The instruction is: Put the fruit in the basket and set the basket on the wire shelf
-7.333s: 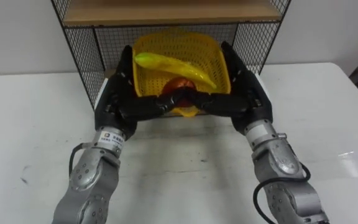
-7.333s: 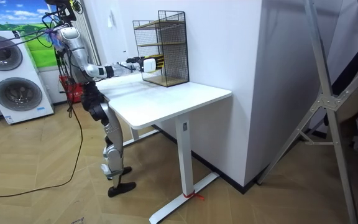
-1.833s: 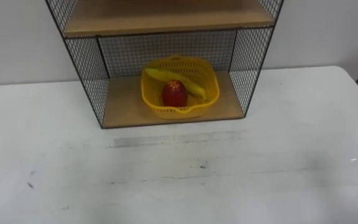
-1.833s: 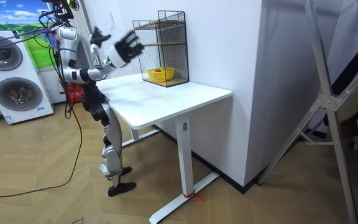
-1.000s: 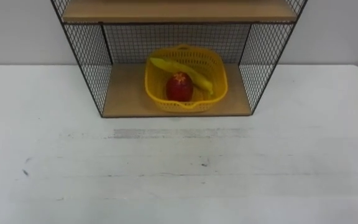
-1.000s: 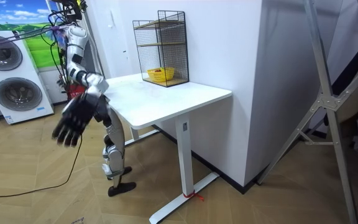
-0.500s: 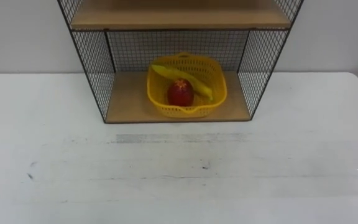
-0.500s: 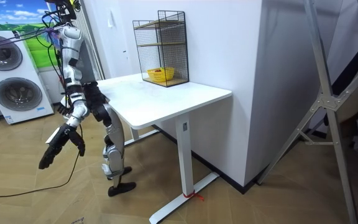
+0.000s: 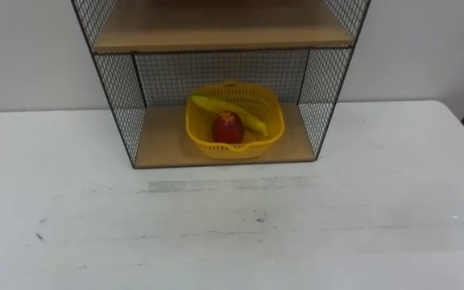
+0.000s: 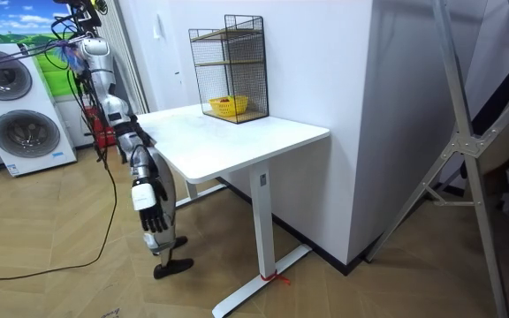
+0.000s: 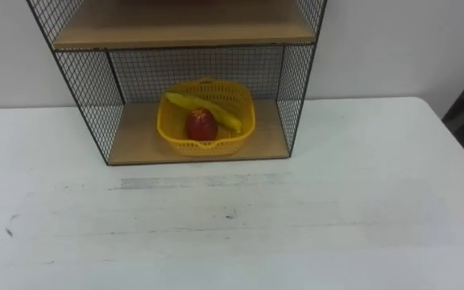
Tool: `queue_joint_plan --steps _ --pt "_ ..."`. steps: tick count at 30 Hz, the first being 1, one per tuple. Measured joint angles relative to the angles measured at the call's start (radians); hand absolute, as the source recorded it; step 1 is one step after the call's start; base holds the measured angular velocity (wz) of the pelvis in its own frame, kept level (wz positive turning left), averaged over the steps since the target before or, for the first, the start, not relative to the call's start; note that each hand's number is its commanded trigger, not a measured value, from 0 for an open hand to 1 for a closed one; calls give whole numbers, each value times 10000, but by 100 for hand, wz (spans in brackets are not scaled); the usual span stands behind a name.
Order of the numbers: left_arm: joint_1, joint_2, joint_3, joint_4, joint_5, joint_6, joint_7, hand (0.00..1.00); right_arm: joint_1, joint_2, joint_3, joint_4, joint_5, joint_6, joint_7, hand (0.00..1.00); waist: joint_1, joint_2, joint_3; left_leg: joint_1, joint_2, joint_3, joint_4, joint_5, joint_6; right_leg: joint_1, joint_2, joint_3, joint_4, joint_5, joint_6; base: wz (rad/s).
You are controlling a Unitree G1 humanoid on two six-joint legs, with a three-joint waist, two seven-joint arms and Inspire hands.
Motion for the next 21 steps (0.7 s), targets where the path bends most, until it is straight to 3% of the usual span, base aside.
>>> queue_joint_plan --steps 2,6,11,13,21 --pt "-223 29 -628 38 1394 146 -711 0 -270 53 416 -20 -475 104 424 0 -171 3 24 30 25 -51 -17 23 5 103 50 -39 -164 26 42 3" --pt "-262 -35 -1344 35 1843 399 -1211 0 -391 189 1242 -430 -1073 169 805 0 -133 4 29 0 95 61 -17 34 8 82 103 -10 -304 102 22 -4" --pt "-291 -70 -2351 29 2441 523 -1705 0 -842 347 2310 -532 -1888 48 1235 0 -139 -18 118 -53 141 183 -18 35 4 45 149 39 -334 136 -8 -3" --pt "-290 -67 -2530 29 2569 524 -1772 0 -819 391 2584 -567 -1901 -25 1340 0 -159 -16 142 -74 146 182 -14 37 2 39 156 31 -340 138 -13 0" --pt "-287 -62 -2341 33 3435 519 -2342 0 -758 410 2673 -391 -1880 -299 2213 0 -155 -118 111 -38 153 160 -9 41 -1 77 163 12 -374 195 -95 0"
